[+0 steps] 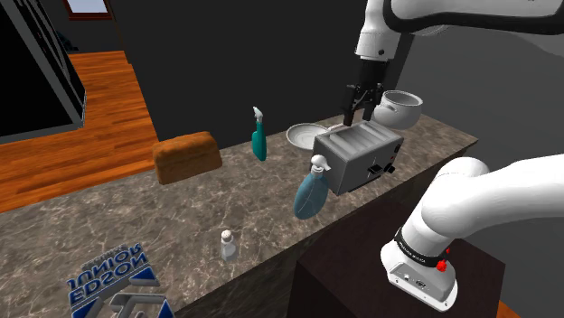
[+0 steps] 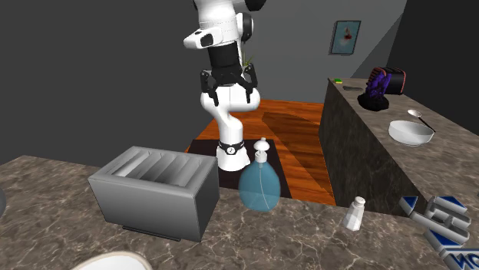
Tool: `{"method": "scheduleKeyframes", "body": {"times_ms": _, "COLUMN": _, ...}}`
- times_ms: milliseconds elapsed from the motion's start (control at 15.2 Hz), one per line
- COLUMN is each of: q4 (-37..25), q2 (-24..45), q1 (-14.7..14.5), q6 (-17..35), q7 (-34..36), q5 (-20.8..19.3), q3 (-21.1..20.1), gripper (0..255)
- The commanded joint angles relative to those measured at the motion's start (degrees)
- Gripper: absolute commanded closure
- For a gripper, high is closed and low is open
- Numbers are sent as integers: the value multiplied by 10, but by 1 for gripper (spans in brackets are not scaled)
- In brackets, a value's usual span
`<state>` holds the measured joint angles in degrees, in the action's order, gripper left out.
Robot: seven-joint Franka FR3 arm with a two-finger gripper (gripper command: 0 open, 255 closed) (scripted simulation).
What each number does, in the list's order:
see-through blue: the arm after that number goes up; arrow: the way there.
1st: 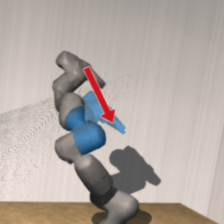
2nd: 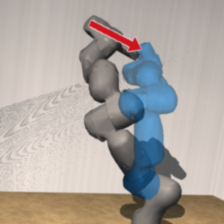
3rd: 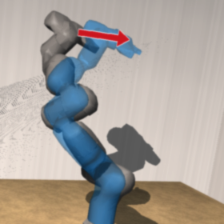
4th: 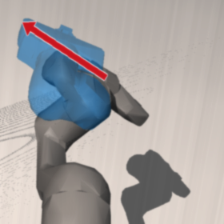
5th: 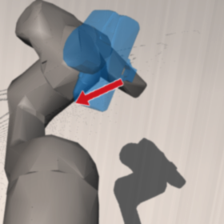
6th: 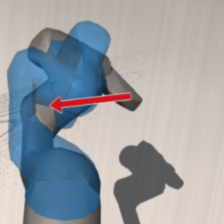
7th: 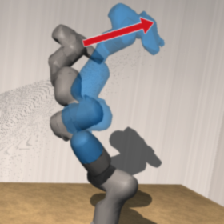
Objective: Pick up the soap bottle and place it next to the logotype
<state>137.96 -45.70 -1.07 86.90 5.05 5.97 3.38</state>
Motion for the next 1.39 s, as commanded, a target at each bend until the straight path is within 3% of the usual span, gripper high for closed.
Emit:
{"method": "scheduleKeyframes", "body": {"times_ms": 0, "q4": 0, "q2": 0, "q1": 0, "q6": 0, "q7": 0, "q5": 0, "q3": 0, "gripper": 0}}
{"method": "scheduleKeyframes", "body": {"times_ms": 726, "q4": -23, "q2": 207, "q1": -27, "q6": 121, "q7": 145, "q5": -51, "q3": -172, "gripper": 0}}
{"method": "scheduleKeyframes", "body": {"times_ms": 1320, "q4": 34, "q2": 215, "q1": -28, "q6": 182, "q7": 150, "q5": -54, "q3": -177, "gripper": 0}}
